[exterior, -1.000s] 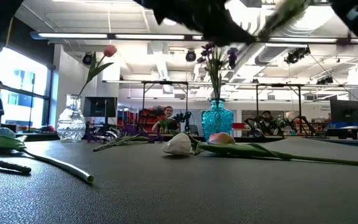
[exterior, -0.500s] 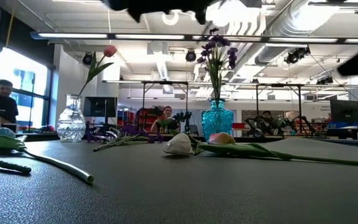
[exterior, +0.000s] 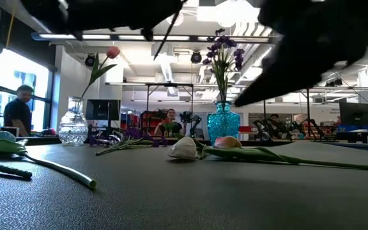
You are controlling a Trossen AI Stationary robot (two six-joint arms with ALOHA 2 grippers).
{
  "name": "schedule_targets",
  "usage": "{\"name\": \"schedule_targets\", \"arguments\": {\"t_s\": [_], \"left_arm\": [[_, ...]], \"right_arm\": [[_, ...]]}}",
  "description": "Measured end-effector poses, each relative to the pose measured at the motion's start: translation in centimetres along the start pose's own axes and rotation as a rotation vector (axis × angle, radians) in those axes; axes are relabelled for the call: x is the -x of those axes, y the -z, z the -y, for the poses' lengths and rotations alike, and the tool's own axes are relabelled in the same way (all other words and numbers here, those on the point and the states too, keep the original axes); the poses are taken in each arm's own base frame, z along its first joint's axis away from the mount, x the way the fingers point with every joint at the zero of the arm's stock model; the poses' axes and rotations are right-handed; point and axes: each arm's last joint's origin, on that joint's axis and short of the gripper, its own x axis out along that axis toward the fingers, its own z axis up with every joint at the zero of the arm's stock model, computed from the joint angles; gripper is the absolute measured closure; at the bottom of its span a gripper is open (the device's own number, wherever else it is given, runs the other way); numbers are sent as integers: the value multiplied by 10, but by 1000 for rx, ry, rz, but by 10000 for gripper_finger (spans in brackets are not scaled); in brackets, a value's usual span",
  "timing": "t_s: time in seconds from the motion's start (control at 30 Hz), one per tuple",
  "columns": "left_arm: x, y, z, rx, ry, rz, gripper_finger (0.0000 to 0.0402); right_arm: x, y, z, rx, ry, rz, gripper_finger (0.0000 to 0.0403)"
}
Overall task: Sort flowers into vase by color
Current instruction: Put the pink flower into the blue vase
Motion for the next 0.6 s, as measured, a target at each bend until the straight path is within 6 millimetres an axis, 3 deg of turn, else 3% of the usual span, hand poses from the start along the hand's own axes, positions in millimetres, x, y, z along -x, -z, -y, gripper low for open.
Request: {"name": "schedule_targets", "arguments": {"t_s": [0.1,0.3,0.43,0.6], "left_arm": [[16,10,2,8,-50,-5,401],[36,25,3,14,-99,8,401],[34,32,2,6,-104,-12,401],[30,37,-1,-38,-139,-6,401]], "right_arm": [[-12,-3,31,-15,-91,108,226],[-14,-15,82,-112,-4,419,226],[-13,-39,98,-179,34,573,226],[-16,-60,107,-190,64,622,226]]}}
